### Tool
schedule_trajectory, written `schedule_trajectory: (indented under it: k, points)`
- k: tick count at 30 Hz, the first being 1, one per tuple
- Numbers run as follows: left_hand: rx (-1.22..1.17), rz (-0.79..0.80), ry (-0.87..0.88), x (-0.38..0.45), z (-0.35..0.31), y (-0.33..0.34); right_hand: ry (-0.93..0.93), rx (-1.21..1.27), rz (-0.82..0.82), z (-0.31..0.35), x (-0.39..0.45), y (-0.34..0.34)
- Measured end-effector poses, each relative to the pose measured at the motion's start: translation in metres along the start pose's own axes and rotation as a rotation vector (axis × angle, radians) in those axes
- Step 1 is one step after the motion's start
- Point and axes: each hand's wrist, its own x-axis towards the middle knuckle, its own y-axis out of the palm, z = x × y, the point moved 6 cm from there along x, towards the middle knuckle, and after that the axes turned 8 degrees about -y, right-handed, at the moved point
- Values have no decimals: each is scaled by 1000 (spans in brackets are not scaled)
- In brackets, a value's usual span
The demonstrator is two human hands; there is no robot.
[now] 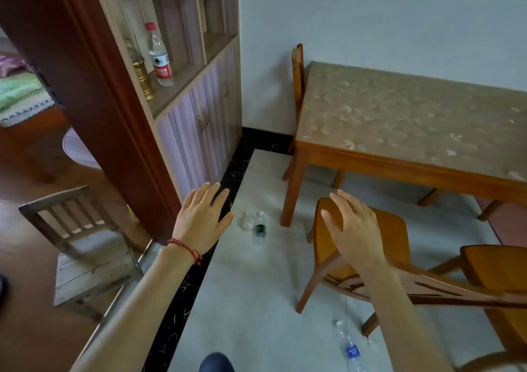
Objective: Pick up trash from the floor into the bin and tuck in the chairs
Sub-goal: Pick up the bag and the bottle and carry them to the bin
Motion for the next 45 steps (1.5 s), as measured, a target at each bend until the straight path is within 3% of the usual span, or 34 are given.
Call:
schedule_trajectory:
  k: [10,26,39,45]
  points:
    - [-23,-9,1,85,27,36,34,-6,7,-9,77,40]
    - [-18,266,29,243,92,131,121,66,19,-2,227,119]
    - [-100,395,-110,306,101,229,138,143,182,-70,314,217]
    - [-125,440,-86,331,107,288,151,169,211,-93,330,283]
